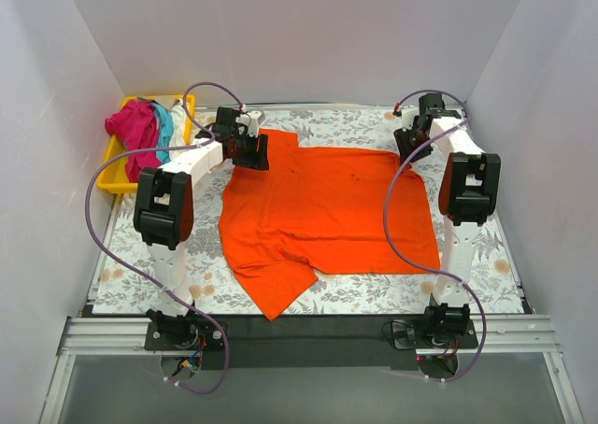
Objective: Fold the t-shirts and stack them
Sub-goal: Flatten the tshirt out
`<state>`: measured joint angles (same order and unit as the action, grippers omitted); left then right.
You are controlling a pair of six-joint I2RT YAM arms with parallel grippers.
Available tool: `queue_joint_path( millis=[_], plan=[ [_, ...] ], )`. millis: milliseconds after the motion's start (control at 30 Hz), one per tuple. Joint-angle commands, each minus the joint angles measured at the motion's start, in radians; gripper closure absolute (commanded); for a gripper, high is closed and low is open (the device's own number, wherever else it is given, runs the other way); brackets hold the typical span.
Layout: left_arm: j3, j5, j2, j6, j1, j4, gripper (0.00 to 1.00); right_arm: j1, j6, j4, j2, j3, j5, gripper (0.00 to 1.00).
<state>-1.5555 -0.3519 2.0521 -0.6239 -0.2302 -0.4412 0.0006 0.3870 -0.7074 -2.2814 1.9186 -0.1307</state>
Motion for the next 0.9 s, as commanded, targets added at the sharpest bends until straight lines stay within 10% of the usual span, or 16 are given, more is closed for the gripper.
queue_joint_path(
  millis=[0, 867],
  plan=[
    [0.006, -0.006, -0.033, 0.012, 0.006, 0.030, 0.51, -0.008, -0.037, -0.007, 0.000, 0.028, -0.020, 0.63],
    [0.025, 0.025, -0.003, 0.030, 0.005, 0.042, 0.51, -0.080, -0.135, -0.006, -0.041, 0.025, -0.158, 0.72]
  ],
)
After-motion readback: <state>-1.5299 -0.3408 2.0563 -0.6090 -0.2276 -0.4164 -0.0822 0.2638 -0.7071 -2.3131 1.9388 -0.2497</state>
